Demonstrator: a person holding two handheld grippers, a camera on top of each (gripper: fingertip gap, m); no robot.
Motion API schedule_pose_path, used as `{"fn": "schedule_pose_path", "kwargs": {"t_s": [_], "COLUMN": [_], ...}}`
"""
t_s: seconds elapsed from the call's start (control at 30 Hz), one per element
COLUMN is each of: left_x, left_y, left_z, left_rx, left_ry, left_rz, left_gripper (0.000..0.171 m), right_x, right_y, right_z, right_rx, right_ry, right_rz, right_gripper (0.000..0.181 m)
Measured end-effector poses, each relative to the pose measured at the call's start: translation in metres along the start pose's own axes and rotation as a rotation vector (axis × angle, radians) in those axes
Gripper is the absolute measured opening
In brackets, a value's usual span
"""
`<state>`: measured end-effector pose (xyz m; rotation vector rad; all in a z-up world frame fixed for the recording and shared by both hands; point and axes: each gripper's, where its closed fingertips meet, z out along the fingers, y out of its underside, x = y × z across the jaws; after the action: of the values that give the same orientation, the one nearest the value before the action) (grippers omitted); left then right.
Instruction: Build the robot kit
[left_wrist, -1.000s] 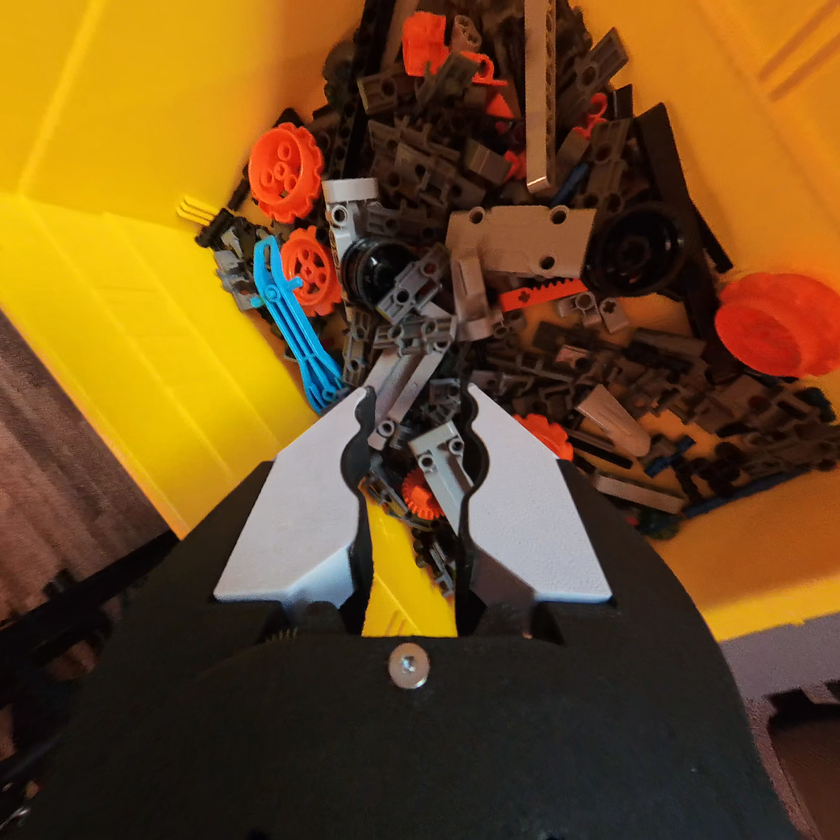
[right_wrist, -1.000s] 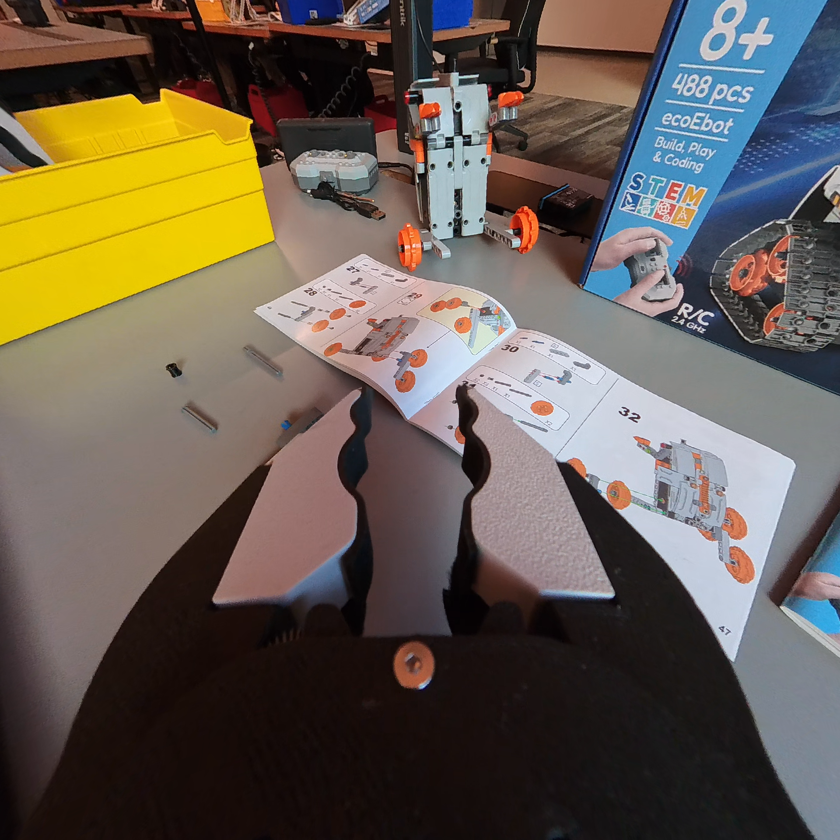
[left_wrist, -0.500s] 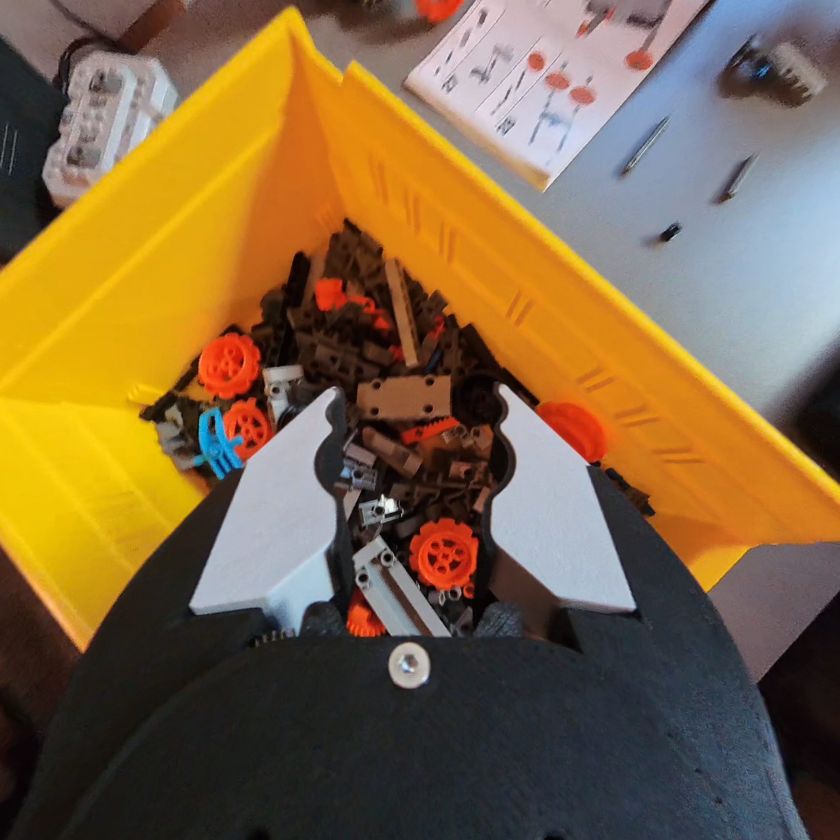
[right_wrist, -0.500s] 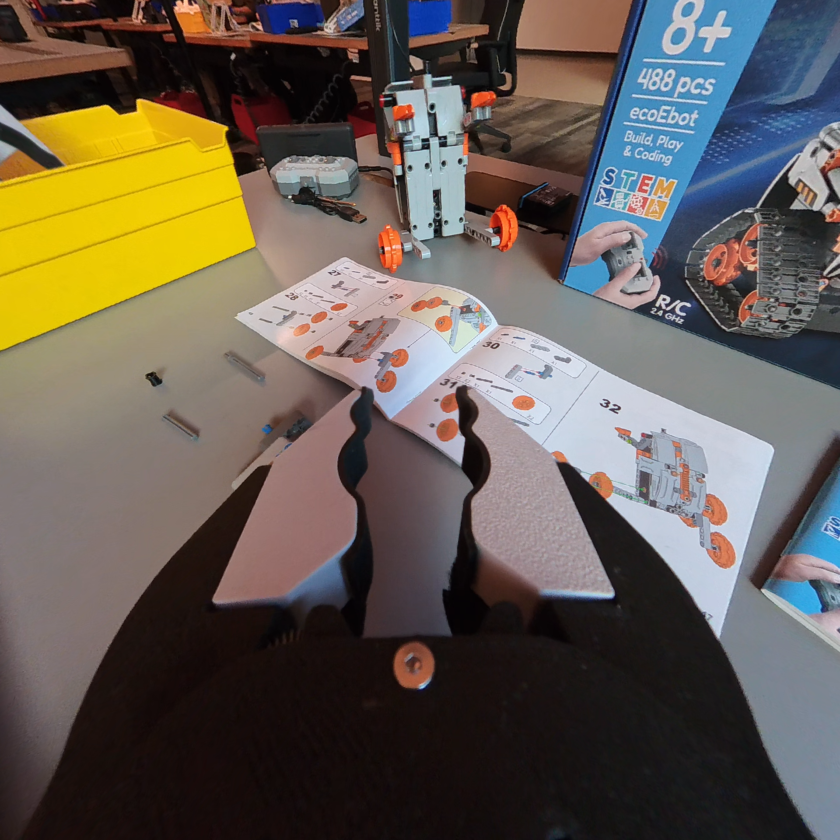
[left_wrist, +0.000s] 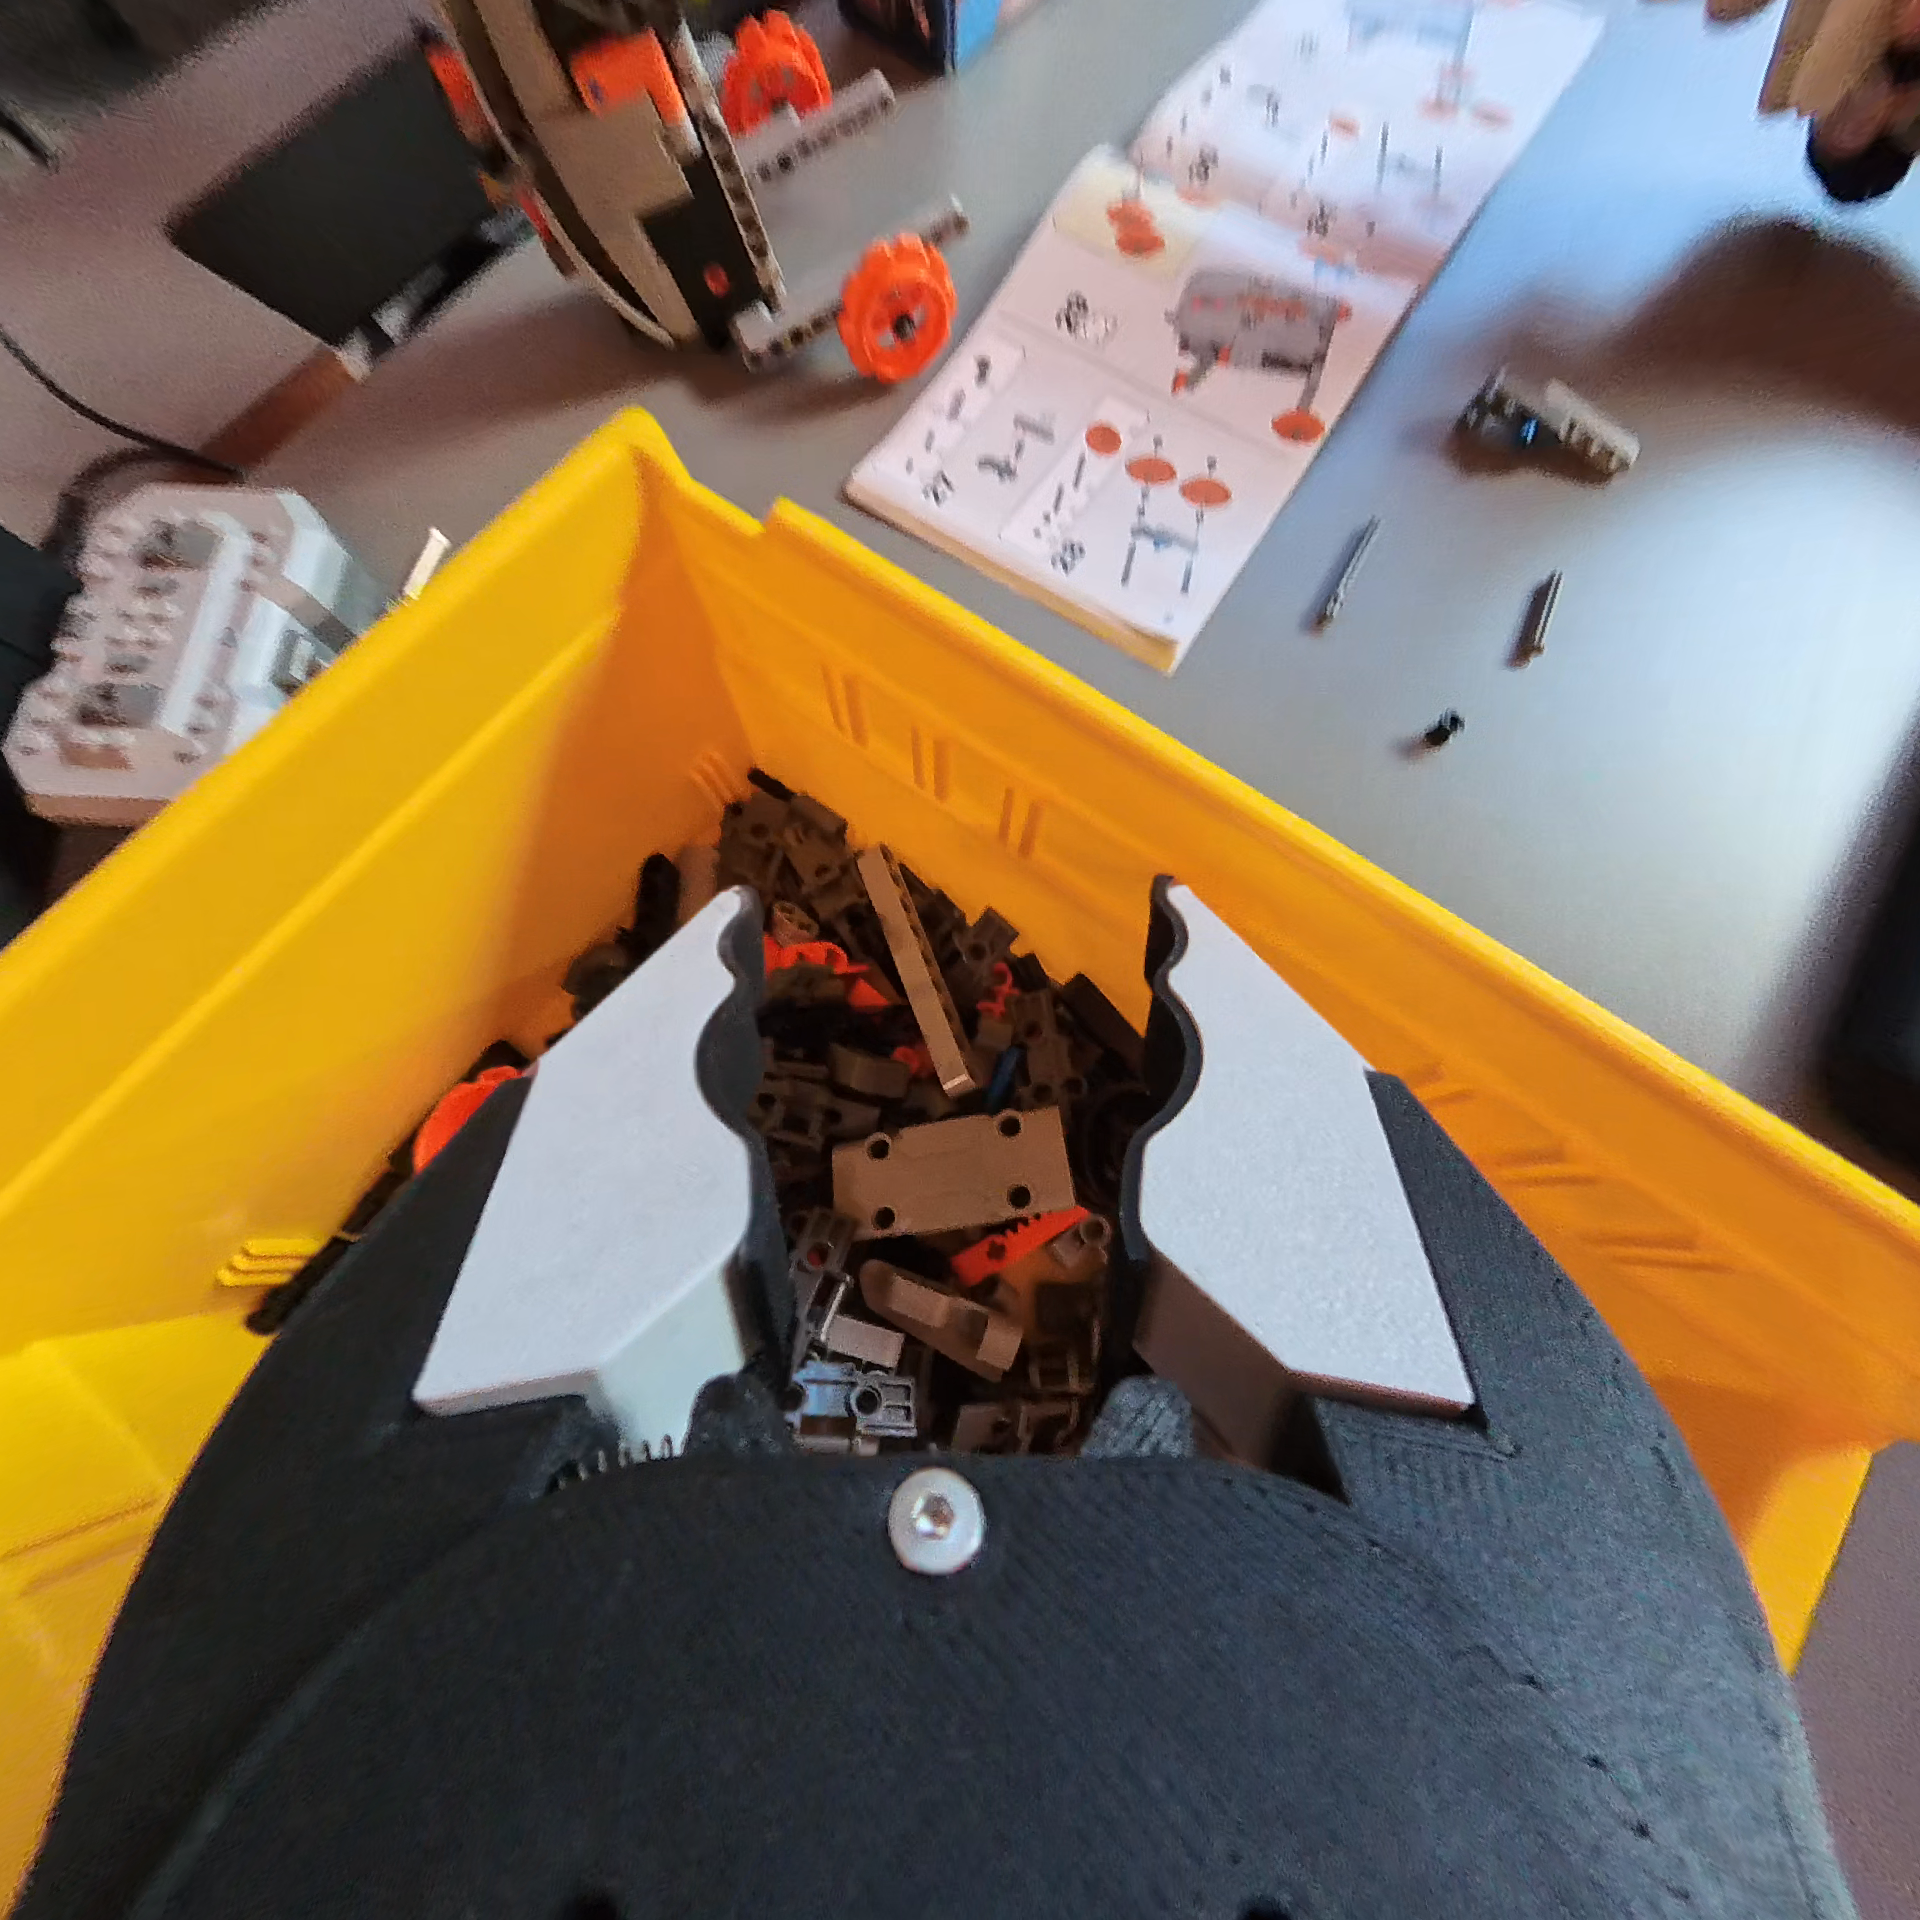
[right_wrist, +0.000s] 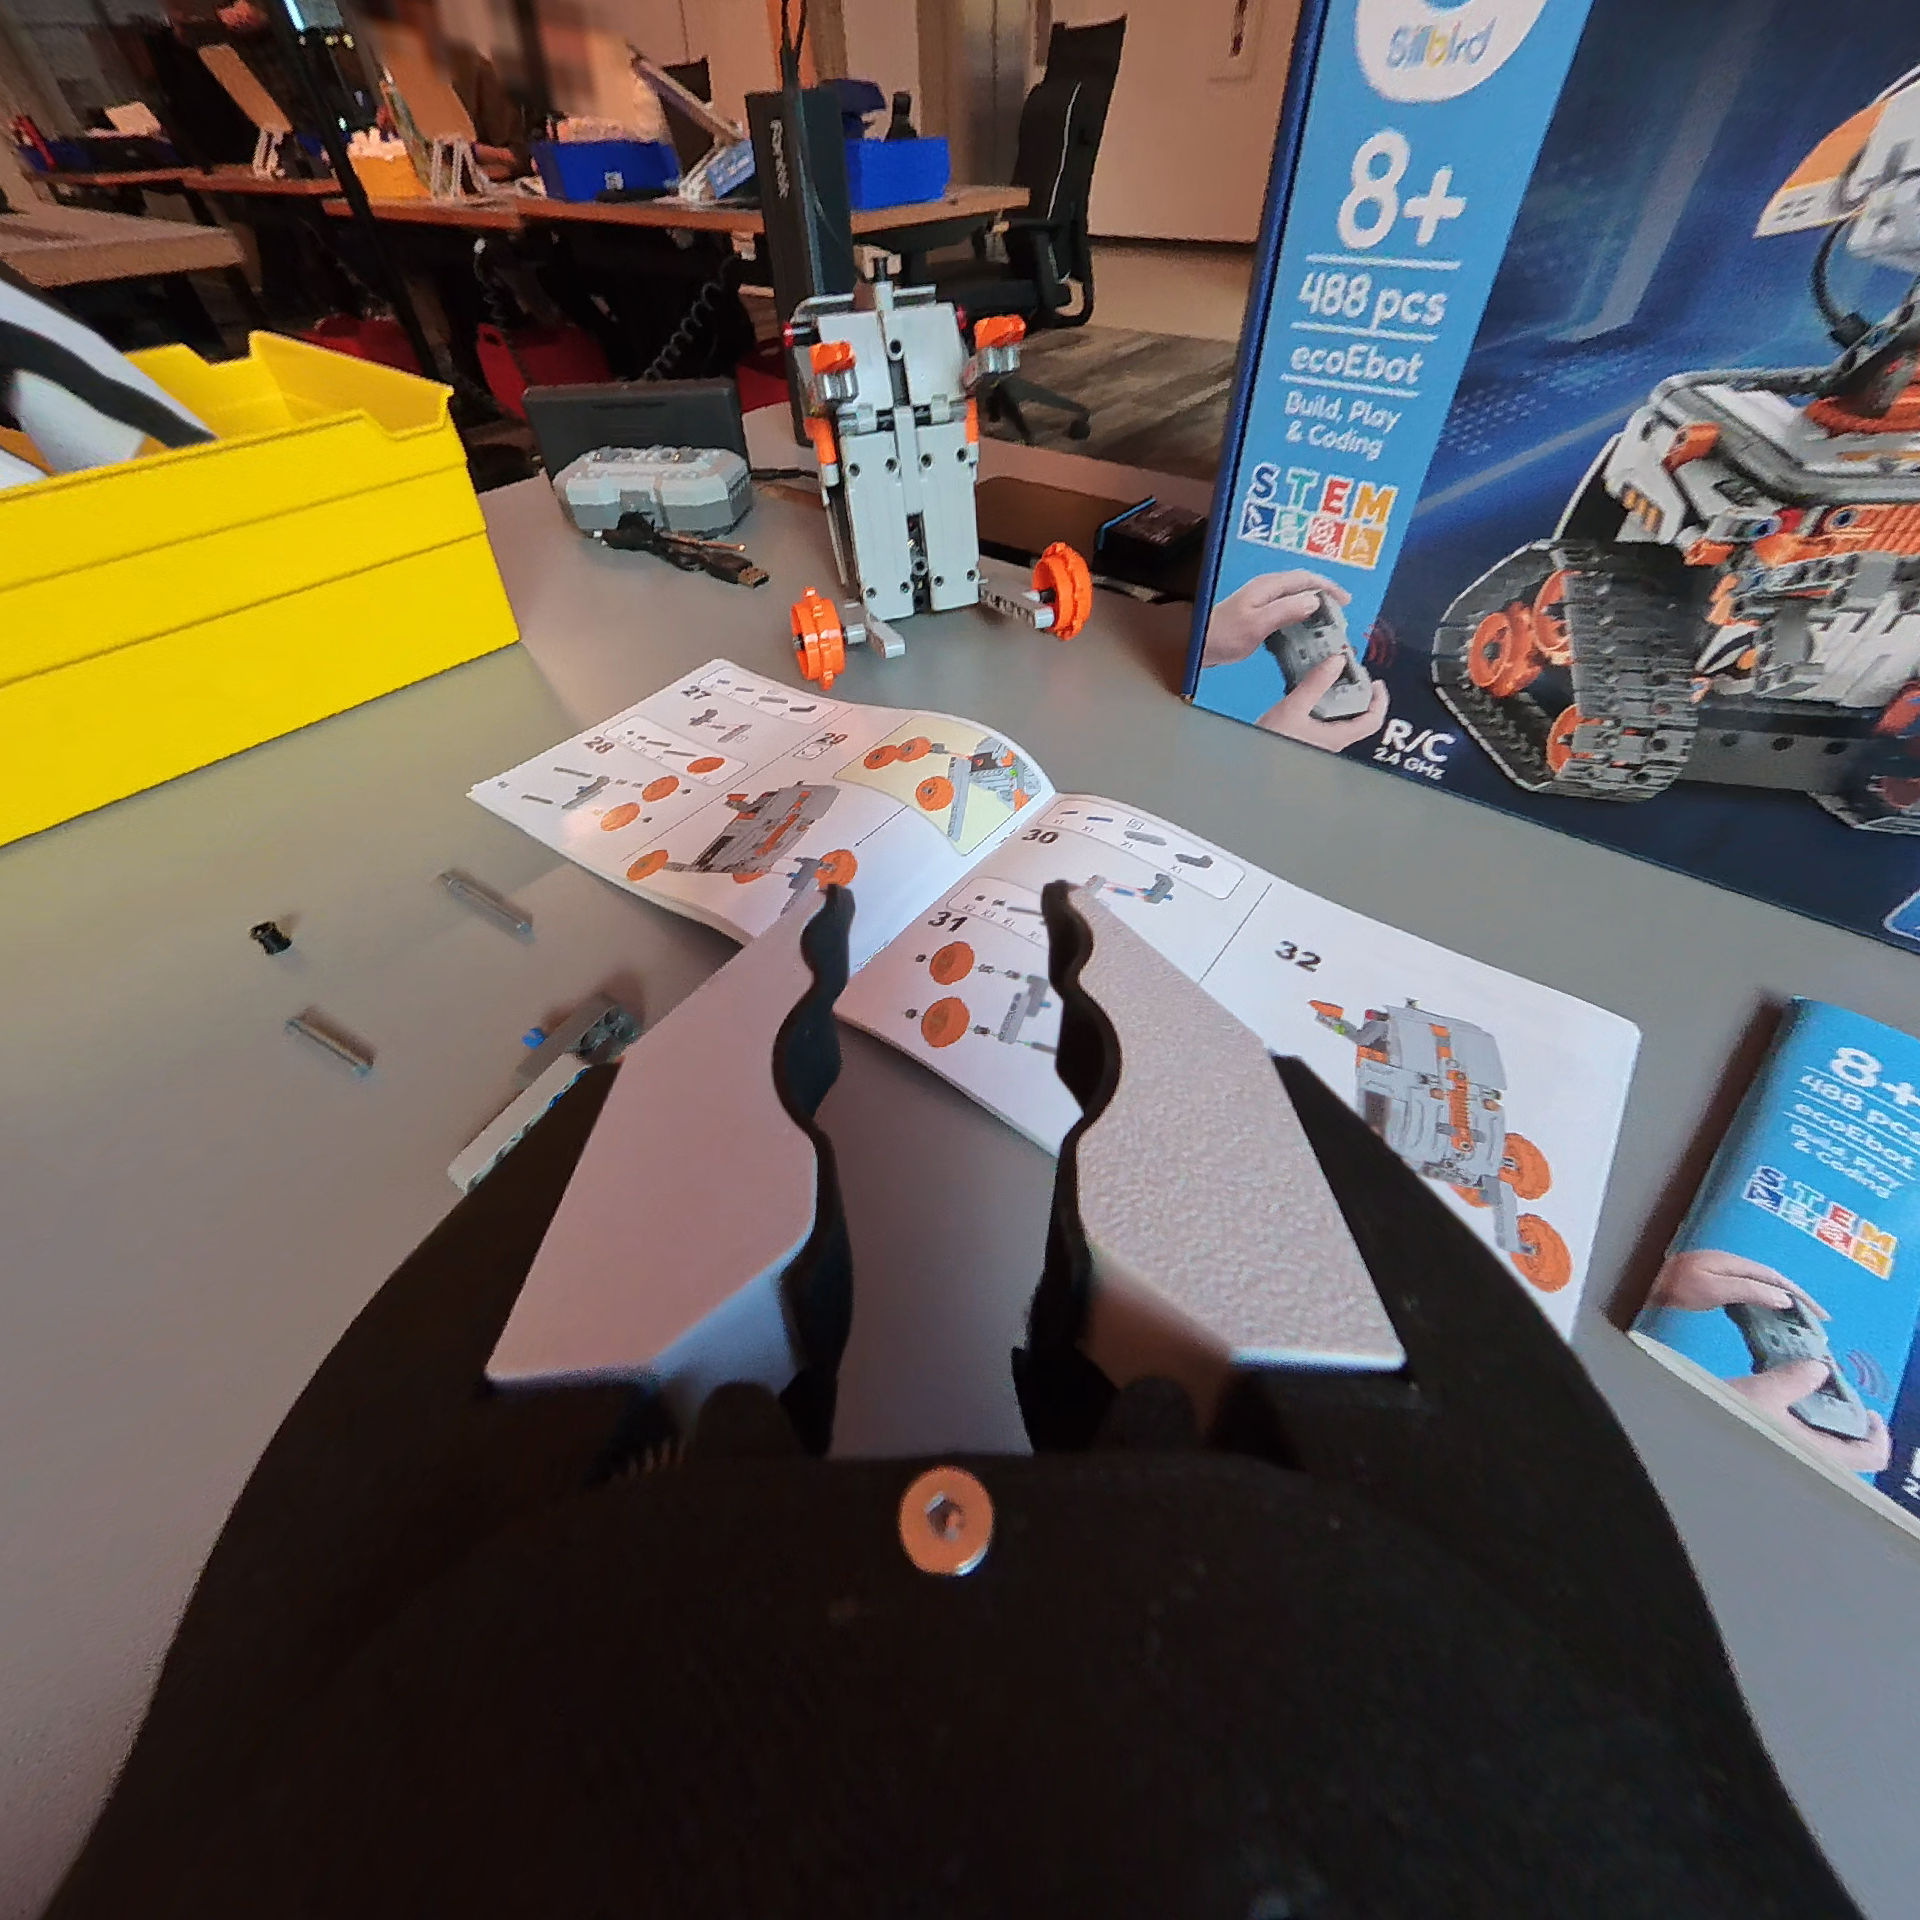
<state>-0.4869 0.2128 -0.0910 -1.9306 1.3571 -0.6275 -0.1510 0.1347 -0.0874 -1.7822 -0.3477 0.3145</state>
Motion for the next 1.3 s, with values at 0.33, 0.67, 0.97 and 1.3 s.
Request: {"fn": "schedule_pose_path", "kwargs": {"t_s": [0.33, 0.67, 0.97, 1.3], "left_x": [-0.012, -0.014, -0.041, -0.048], "left_y": [-0.021, 0.010, 0.019, 0.056], "left_z": [-0.024, 0.005, 0.012, 0.018], "left_rx": [0.235, -0.139, -0.200, -0.316], "left_ry": [-0.119, 0.036, -0.049, -0.201], "left_rz": [-0.009, -0.146, -0.267, -0.252], "left_gripper": [0.116, 0.122, 0.100, 0.065], "right_x": [0.034, 0.037, 0.030, 0.032], "right_y": [-0.011, -0.007, -0.006, -0.007], "right_z": [-0.024, -0.031, -0.030, -0.033], "right_rx": [0.109, 0.100, 0.093, 0.105], "right_ry": [0.223, 0.225, 0.181, 0.167], "right_rz": [-0.038, -0.039, -0.026, 0.013], "right_gripper": [0.037, 0.035, 0.035, 0.035]}}
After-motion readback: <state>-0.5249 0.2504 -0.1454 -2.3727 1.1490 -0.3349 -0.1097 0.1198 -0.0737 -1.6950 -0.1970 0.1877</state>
